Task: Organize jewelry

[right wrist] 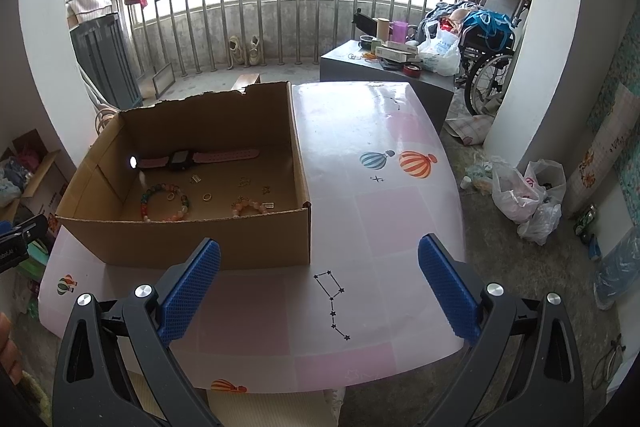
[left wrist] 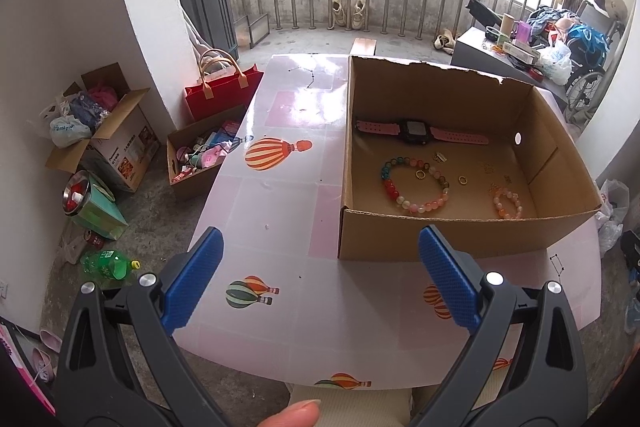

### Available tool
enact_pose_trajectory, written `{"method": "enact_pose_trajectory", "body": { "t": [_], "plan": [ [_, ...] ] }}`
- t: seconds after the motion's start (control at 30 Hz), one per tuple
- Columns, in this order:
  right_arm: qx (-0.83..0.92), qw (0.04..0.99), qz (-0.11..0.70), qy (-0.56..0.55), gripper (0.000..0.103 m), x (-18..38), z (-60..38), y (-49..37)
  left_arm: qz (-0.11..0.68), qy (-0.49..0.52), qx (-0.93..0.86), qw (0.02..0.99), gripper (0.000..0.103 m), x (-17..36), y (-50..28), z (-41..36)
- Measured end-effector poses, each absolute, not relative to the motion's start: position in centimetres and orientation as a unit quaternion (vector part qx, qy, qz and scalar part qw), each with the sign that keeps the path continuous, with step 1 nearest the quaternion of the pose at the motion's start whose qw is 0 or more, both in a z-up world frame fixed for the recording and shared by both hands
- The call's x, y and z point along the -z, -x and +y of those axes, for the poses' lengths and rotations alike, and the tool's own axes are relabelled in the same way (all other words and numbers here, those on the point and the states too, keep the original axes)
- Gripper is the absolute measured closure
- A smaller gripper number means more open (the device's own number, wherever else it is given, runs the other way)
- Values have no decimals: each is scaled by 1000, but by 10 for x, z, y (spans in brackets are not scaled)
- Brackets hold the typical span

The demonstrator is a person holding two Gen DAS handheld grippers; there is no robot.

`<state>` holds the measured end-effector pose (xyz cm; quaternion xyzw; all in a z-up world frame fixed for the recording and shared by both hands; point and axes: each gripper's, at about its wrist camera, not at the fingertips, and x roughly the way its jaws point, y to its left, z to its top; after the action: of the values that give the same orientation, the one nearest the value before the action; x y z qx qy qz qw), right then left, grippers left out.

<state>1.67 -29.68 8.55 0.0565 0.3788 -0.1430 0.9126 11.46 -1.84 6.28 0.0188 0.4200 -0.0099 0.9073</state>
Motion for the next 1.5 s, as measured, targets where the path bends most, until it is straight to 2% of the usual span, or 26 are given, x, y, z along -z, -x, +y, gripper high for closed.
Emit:
{"method": "enact_pose_trajectory", "body": {
  "t": [1.5],
  "plan": [
    [140, 913, 376, -65, 7, -79, -294, -13, 422, -33, 23, 906, 9, -59, -113, -29]
  ]
}}
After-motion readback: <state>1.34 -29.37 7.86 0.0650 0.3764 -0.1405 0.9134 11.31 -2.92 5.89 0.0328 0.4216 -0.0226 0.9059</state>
